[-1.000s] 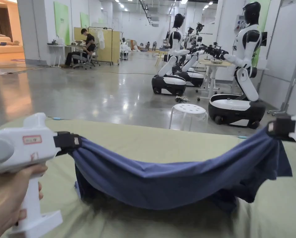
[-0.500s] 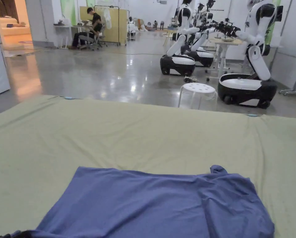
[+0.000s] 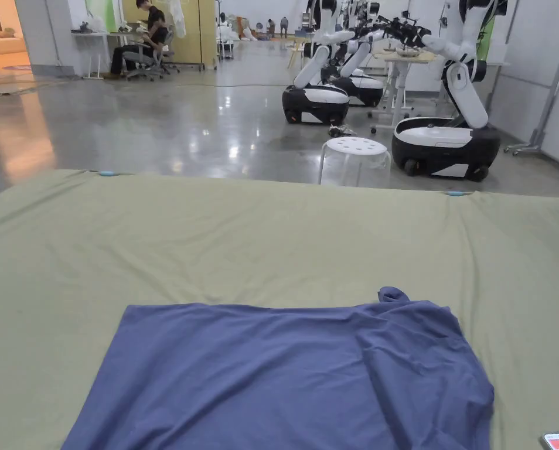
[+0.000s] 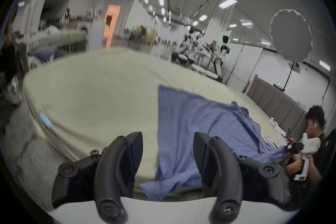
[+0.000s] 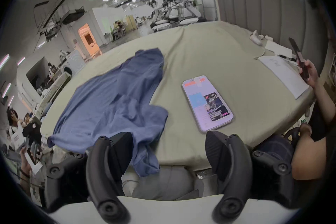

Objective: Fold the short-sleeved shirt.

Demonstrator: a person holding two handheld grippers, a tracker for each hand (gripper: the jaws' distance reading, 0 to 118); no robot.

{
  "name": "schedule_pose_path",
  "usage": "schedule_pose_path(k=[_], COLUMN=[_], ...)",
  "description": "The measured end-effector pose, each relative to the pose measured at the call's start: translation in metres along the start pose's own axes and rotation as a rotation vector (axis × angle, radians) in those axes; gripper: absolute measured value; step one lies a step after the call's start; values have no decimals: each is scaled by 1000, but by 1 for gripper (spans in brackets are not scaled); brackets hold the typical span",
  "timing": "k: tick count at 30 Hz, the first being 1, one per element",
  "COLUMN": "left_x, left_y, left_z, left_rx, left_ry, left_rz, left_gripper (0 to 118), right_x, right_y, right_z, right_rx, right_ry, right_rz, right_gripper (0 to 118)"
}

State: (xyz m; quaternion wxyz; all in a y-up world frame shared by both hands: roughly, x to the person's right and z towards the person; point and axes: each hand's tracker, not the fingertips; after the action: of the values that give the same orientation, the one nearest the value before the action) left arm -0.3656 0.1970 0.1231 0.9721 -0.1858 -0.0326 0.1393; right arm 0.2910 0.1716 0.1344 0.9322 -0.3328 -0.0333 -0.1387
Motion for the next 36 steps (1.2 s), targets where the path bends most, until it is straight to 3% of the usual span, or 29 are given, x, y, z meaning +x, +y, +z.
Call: schedule_pose_path(k=[4, 10, 12, 16, 17, 20, 21, 22, 24, 26, 27, 28, 32, 36], left_x=[24, 67, 85, 119, 126, 139, 145, 151, 158, 166, 169, 172, 176, 169], left_y=[17, 26, 26, 19, 17, 8, 5, 3, -2, -8, -9, -10, -9, -9], left_z=[27, 52, 57, 62, 63, 63, 63, 64, 65, 67, 68, 67, 63, 65], left_rx=[150, 295, 330, 411, 431, 459, 472, 480, 491, 528, 535, 539, 507, 490], left_ry=[9, -29, -38, -6, -3, -17, -10, 3, 11, 52, 73, 76, 75, 67], left_rz=[-118, -148, -199, -350, -367, -373, -379, -392, -429, -509, -536, -543, -495, -425], left_gripper=[58, 58, 58, 58, 58, 58, 58, 58, 58, 58, 58, 58, 58, 58], right_x=[-18, -71, -89, -131, -135, -133, -130, -132, -137, -146, -147, -146, -146, -152], right_y=[14, 24, 22, 8, 10, 19, 22, 22, 15, 3, 1, 2, 8, -9], right_z=[31, 67, 74, 88, 89, 76, 70, 66, 67, 81, 86, 84, 70, 57], right_rx=[194, 381, 467, 803, 855, 774, 683, 653, 708, 887, 945, 916, 623, 610], right_ry=[5, 96, 63, -229, -233, -133, -81, -98, -154, -180, -145, -88, 165, 234], right_rz=[28, 141, 231, 437, 401, 231, 220, 205, 248, 370, 426, 444, 355, 296], right_gripper=[90, 92, 92, 94, 96, 97, 96, 95, 95, 101, 112, 117, 116, 116])
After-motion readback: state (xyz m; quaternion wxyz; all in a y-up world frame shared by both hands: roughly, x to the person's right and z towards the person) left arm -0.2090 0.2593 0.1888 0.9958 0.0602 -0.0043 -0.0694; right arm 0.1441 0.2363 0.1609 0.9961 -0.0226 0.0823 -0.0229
